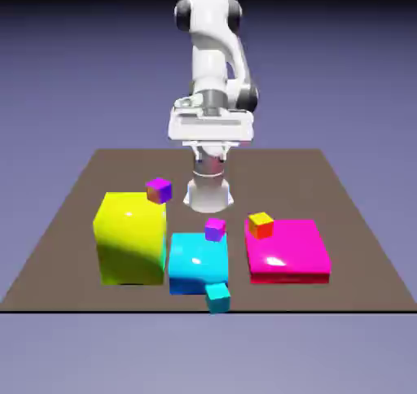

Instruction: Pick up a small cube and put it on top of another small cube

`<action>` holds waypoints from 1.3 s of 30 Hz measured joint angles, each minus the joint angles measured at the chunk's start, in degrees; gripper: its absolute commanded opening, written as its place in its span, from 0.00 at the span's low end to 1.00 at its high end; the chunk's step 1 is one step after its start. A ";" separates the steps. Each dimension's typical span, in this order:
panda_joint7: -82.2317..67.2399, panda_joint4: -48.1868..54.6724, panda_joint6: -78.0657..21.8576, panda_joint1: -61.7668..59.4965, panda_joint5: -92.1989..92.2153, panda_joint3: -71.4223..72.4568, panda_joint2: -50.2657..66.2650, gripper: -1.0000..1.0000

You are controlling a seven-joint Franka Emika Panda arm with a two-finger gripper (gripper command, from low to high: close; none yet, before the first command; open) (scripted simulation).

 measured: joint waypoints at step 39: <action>-2.55 59.57 -62.87 0.37 -8.77 3.75 73.24 0.50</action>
